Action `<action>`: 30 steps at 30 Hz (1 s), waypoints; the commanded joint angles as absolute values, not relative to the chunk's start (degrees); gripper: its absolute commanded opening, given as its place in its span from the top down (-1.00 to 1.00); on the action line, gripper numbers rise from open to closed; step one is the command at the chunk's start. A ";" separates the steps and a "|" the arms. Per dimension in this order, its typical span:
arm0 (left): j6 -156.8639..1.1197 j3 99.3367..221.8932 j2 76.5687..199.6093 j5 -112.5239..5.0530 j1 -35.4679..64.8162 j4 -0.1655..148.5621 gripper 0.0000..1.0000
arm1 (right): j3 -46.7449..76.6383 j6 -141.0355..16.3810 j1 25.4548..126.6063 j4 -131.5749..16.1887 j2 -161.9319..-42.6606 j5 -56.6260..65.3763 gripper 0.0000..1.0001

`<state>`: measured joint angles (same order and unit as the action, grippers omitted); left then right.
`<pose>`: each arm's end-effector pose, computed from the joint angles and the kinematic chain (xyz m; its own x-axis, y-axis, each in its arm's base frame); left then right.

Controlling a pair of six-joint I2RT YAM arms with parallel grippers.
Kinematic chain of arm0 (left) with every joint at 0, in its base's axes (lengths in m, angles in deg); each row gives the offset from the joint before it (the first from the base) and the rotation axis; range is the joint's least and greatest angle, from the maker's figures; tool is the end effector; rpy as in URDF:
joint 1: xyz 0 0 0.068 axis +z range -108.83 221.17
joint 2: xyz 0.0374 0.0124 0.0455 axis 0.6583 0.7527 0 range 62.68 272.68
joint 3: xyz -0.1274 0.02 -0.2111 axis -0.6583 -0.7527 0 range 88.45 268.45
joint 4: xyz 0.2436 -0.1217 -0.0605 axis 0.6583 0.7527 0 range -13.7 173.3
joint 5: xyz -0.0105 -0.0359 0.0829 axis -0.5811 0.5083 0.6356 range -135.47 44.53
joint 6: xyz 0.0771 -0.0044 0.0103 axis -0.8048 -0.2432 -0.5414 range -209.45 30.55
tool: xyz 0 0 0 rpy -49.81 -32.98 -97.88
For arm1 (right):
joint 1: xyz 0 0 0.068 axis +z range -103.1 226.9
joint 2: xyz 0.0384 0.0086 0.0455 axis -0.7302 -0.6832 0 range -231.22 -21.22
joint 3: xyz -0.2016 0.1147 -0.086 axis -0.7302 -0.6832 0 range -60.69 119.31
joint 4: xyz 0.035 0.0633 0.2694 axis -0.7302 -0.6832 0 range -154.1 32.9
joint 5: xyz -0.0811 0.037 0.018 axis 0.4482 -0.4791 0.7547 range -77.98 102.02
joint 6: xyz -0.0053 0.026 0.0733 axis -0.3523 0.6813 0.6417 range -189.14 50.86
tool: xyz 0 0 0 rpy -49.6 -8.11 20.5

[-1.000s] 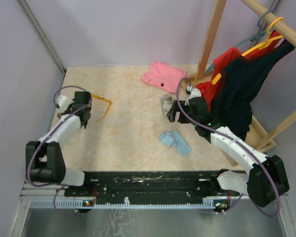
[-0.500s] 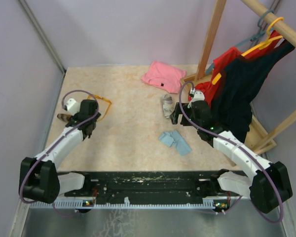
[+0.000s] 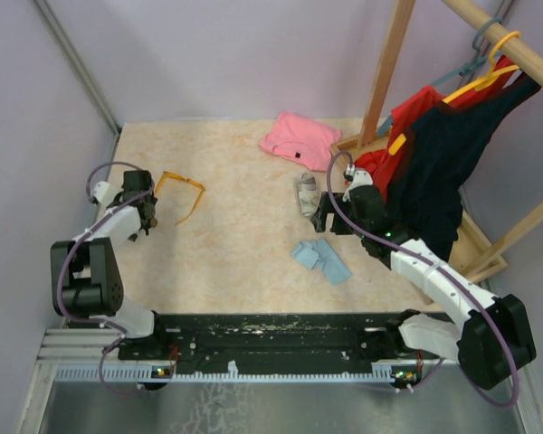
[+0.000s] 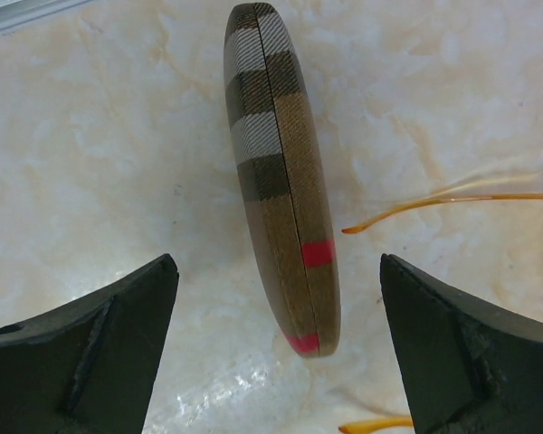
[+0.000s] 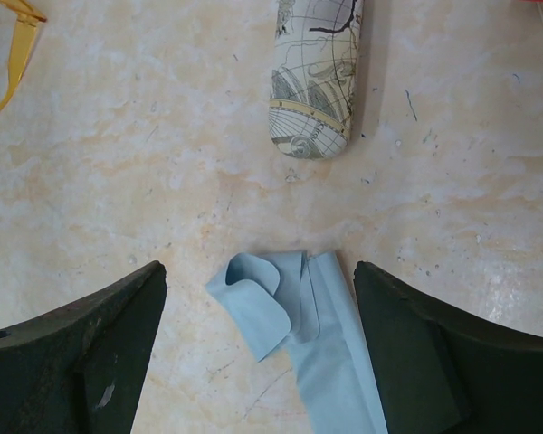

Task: Organize the sunglasses
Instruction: Pick up the sunglasses case from the center of the board.

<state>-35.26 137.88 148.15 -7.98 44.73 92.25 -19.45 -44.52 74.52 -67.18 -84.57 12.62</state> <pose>0.3247 0.0607 0.1440 -0.1166 -0.6519 -0.7492 -0.8854 0.4100 -0.2189 0.2654 0.1380 0.2073 -0.6190 0.1464 -0.7716 -0.2175 0.9121 0.3475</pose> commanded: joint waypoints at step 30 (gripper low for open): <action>-36.10 140.22 142.23 -11.84 40.10 91.09 0.29 | -15.94 -46.04 74.72 -67.69 -81.15 15.24 -0.68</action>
